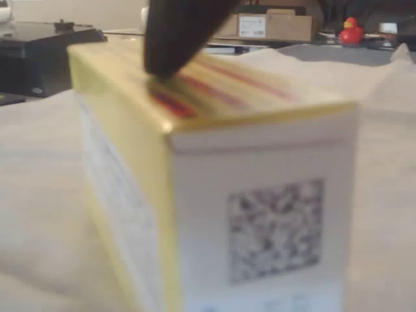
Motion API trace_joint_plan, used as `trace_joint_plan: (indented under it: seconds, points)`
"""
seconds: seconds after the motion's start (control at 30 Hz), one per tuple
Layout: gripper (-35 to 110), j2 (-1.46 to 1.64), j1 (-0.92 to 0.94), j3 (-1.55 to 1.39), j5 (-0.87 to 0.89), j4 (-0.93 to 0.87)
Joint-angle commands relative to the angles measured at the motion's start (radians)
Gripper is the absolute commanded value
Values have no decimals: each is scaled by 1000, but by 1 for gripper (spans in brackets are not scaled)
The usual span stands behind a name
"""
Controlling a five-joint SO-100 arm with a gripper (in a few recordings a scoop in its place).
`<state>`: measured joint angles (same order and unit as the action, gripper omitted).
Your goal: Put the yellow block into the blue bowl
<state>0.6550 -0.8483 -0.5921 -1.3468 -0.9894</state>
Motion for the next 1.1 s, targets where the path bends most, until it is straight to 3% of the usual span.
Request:
trace_joint_plan:
  seconds: [0.0,1.07]
  points:
    - [21,152,49,67,-9,15]
    - [21,37,49,66,-9,26]
